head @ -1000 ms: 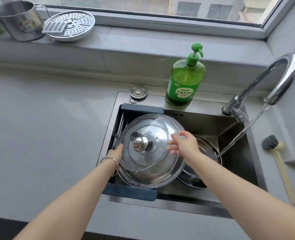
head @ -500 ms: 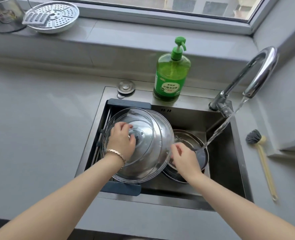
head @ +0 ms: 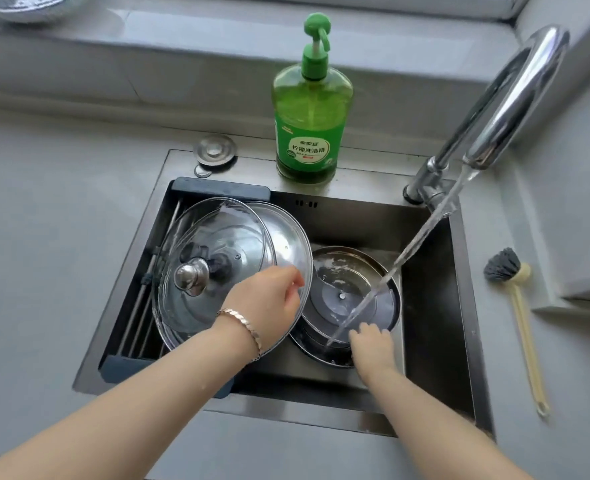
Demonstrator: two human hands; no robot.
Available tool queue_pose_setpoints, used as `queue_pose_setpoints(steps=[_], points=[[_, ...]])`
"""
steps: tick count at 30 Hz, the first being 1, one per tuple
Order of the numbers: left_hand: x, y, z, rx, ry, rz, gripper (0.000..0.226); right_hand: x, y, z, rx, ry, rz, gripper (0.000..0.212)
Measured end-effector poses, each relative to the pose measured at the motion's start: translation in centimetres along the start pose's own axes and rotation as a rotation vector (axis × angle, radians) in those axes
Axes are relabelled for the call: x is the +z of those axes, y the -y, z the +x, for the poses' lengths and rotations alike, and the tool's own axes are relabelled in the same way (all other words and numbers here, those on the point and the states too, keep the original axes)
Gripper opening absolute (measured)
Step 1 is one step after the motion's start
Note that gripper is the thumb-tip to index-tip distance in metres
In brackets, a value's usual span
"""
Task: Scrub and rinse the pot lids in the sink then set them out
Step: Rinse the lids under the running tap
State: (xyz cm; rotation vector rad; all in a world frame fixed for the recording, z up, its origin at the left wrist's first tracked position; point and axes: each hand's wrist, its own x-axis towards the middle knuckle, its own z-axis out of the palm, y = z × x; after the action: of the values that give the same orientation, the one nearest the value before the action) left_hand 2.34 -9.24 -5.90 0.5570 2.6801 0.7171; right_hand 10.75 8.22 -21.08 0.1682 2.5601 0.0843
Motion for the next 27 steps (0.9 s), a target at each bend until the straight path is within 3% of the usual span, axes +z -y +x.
queue_pose_setpoints(steps=[3,6,9,11,14,16,18,20,24,27], points=[[0.5,-0.6,0.0,-0.028,-0.008,-0.038,0.022,0.7,-0.8,0.6,-0.075,-0.175,0.029,0.044],[0.8,-1.3,0.1,-0.061,0.013,-0.072,0.021,-0.4,-2.4,1.1,-0.11,-0.213,0.12,0.05],[1.0,-2.1,0.4,-0.096,0.013,-0.121,0.02,-4.8,-3.8,0.1,-0.178,-0.329,0.2,0.035],[1.1,-3.0,0.4,-0.123,0.031,-0.172,0.019,-6.8,-5.1,-0.5,-0.133,-0.349,0.432,0.019],[1.0,-4.0,0.5,-0.171,0.056,-0.282,0.022,-10.1,-6.5,-2.6,-0.092,-0.207,0.845,0.018],[0.9,-4.6,0.5,-0.154,0.081,-0.274,0.019,-12.3,-7.2,-4.3,-0.105,-0.235,1.01,0.018],[0.6,-5.4,0.6,-0.085,0.069,-0.232,0.018,-14.5,-8.1,-5.6,-0.099,-0.298,1.046,0.015],[-0.1,-6.4,0.8,0.01,0.038,-0.262,0.037,-16.8,-9.1,-6.5,-0.119,-0.335,1.053,0.011],[-1.3,-8.3,2.3,0.162,-0.015,-0.295,0.068,-20.8,-10.4,-7.2,-0.226,-0.227,1.016,0.011],[-1.9,-8.6,3.3,0.13,0.042,-0.254,0.053,-22.6,-10.8,-7.3,-0.287,-0.094,1.032,0.013]])
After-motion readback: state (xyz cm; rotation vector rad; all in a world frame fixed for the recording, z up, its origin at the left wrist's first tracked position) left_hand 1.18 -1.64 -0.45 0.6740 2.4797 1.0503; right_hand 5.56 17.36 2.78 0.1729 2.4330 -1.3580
